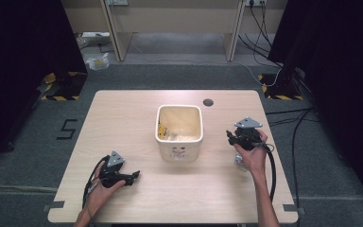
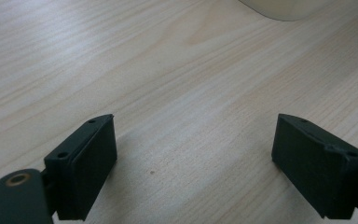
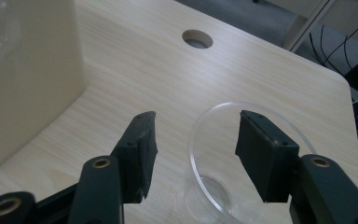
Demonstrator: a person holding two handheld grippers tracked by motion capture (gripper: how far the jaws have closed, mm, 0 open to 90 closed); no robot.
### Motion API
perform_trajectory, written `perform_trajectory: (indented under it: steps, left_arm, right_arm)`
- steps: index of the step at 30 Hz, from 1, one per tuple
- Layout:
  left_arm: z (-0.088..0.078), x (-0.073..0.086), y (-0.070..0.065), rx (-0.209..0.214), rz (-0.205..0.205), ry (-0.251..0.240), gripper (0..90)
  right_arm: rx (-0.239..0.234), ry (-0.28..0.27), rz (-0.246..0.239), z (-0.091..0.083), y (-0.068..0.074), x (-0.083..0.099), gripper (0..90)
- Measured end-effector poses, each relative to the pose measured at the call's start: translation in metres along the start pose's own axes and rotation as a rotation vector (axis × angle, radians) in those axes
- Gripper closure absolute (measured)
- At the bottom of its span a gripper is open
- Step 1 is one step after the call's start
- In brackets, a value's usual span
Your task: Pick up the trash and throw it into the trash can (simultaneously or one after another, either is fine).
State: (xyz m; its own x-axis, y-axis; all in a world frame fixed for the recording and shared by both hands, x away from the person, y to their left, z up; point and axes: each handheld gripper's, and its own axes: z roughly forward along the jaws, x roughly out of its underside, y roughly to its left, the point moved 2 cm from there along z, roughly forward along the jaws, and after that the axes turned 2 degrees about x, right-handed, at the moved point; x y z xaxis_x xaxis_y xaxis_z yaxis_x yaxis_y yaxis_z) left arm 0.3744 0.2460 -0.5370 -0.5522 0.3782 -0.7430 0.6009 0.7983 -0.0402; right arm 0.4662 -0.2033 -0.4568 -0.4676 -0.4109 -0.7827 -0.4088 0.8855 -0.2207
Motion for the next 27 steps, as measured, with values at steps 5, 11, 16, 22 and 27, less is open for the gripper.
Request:
perform_trajectory:
  steps: [5,11,16,22,27]
  left_arm:
    - [0.000,0.000,0.000,0.000,0.001,0.000,13.0]
    - [0.000,0.000,0.000,0.000,0.000,0.000,13.0]
    - [0.000,0.000,0.000,0.000,0.000,0.000,13.0]
    - [0.000,0.000,0.000,0.000,0.000,0.000,13.0]
    - [0.000,0.000,0.000,0.000,0.000,0.000,13.0]
  right_arm:
    - [-0.002,0.015,-0.012,0.004,0.000,0.004,59.0]
    - [-0.020,0.024,-0.040,0.007,0.003,0.006,72.9]
    - [-0.027,0.015,-0.060,0.004,0.004,0.005,79.7]
    - [-0.026,-0.004,-0.075,-0.003,0.002,0.003,81.3]
    - [-0.026,-0.034,-0.080,-0.010,0.002,-0.001,81.4]
